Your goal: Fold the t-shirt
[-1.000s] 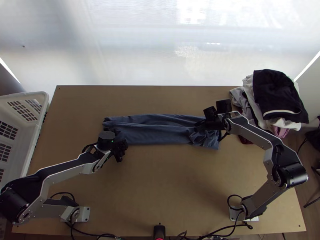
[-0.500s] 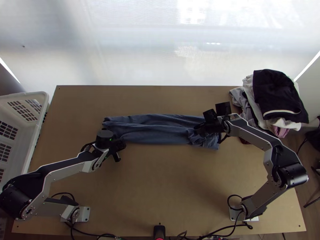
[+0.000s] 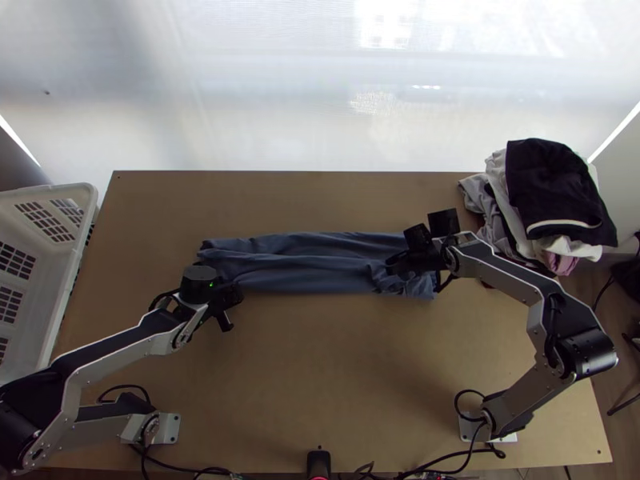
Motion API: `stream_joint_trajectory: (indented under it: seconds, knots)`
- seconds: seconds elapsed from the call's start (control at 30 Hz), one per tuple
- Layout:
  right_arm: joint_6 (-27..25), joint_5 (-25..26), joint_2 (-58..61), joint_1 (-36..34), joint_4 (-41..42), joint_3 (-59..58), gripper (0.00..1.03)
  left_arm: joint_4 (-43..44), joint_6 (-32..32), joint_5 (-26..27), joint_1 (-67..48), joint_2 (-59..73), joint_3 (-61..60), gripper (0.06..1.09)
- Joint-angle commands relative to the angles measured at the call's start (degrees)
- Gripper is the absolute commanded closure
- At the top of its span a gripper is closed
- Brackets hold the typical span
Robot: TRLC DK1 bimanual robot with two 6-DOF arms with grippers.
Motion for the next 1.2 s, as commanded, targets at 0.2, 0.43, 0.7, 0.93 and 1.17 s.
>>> stream_joint_trajectory:
  seconds: [0.2,0.43,0.7,0.93,1.17]
  knots:
    - [0.3,0.0,-2.4,1.0,-0.1,-3.0,1.0,-8.5,-1.5,0.2,-0.3,-13.2,-4.3,0.99]
    - [0.4,0.0,-2.3,2.2,-0.1,-2.8,1.0,-9.7,-0.8,0.1,0.1,-16.8,-6.1,0.99]
    - [1.3,-0.1,-6.4,2.1,-0.3,-1.3,1.0,-8.5,0.2,0.3,-2.9,-13.8,-0.6,0.99]
    - [1.6,-0.8,-6.6,3.4,-0.9,0.0,1.0,-7.8,0.3,0.2,-10.8,-5.3,8.2,0.99]
    - [1.5,-0.8,-5.7,3.2,-0.9,-0.7,1.0,-7.8,3.2,0.2,-15.9,3.7,19.2,0.99]
